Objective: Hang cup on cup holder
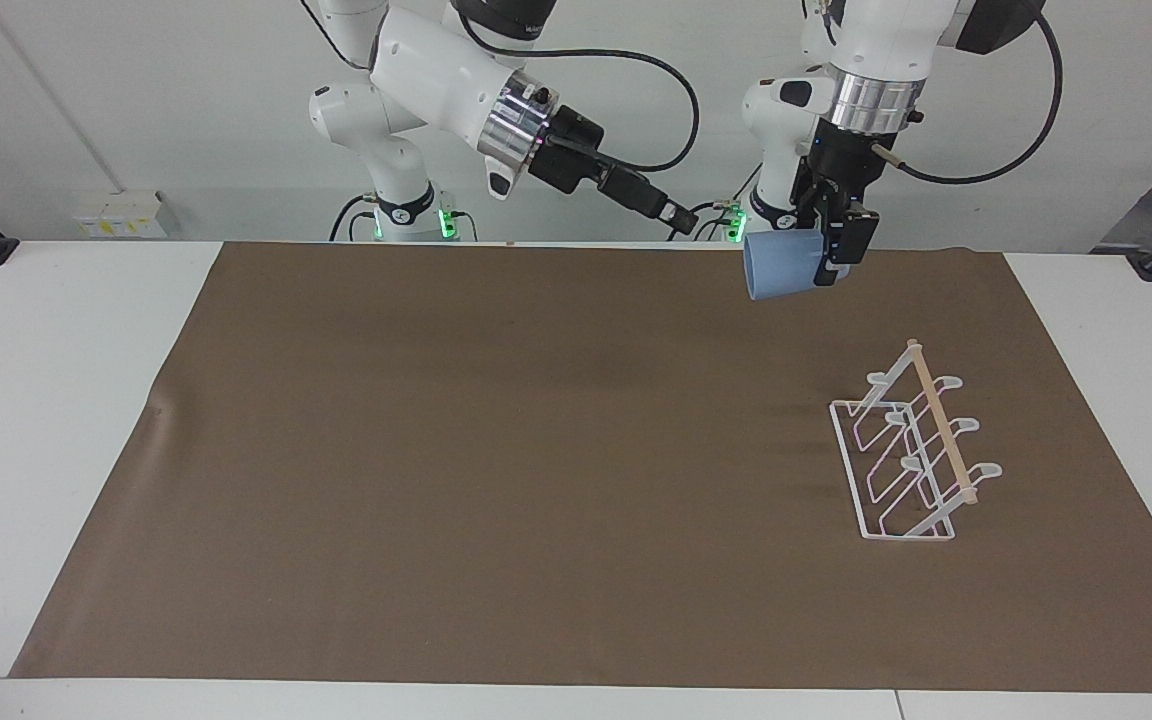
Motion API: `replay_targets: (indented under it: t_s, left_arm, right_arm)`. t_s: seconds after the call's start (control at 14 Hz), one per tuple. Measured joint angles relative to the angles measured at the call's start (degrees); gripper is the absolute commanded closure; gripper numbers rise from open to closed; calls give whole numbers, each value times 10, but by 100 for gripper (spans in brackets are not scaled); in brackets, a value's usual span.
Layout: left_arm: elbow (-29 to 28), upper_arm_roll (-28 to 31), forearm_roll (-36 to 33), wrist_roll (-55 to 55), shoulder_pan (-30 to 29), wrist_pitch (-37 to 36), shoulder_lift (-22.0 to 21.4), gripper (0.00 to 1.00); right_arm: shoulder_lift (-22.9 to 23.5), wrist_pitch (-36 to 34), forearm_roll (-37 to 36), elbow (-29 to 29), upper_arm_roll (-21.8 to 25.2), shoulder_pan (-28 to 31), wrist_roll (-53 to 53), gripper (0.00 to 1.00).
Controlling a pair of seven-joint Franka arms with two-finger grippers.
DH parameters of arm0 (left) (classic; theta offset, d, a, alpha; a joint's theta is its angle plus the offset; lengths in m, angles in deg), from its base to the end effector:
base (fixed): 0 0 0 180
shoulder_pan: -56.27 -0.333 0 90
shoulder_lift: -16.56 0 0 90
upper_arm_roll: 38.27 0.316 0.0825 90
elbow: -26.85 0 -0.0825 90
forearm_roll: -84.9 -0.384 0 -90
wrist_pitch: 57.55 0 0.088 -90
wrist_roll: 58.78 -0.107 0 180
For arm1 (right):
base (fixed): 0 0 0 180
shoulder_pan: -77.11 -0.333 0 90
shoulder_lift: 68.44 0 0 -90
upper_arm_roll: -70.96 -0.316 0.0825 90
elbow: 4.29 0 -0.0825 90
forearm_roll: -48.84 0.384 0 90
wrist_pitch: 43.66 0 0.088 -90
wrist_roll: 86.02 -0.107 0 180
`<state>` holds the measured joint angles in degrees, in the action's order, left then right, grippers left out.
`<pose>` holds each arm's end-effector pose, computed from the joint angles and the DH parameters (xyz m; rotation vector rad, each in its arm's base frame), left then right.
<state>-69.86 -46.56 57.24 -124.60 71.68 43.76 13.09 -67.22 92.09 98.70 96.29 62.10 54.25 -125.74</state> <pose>0.5228 -0.1877 0.6305 -1.8125 1.9144 0.0637 0.5194 0.3304 0.6140 -2.0974 0.6493 0.0044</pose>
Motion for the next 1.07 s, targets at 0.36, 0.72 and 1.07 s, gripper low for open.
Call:
replay_targets:
  t_s: [0.36, 0.72, 1.07]
  left_arm:
    - [45, -2, -229, 12, 48, -30, 123, 100]
    - [65, 5, -333, 12, 44, -22, 156, 100]
    - [51, 9, -346, 17, 35, -22, 163, 100]
  right_arm:
    - [0, -144, -320, -17, -1, -1, 40, 29]
    - [-1, -334, -491, -68, 7, 4, 197, 31]
    - [-1, -419, -524, -104, 18, 62, 303, 29]
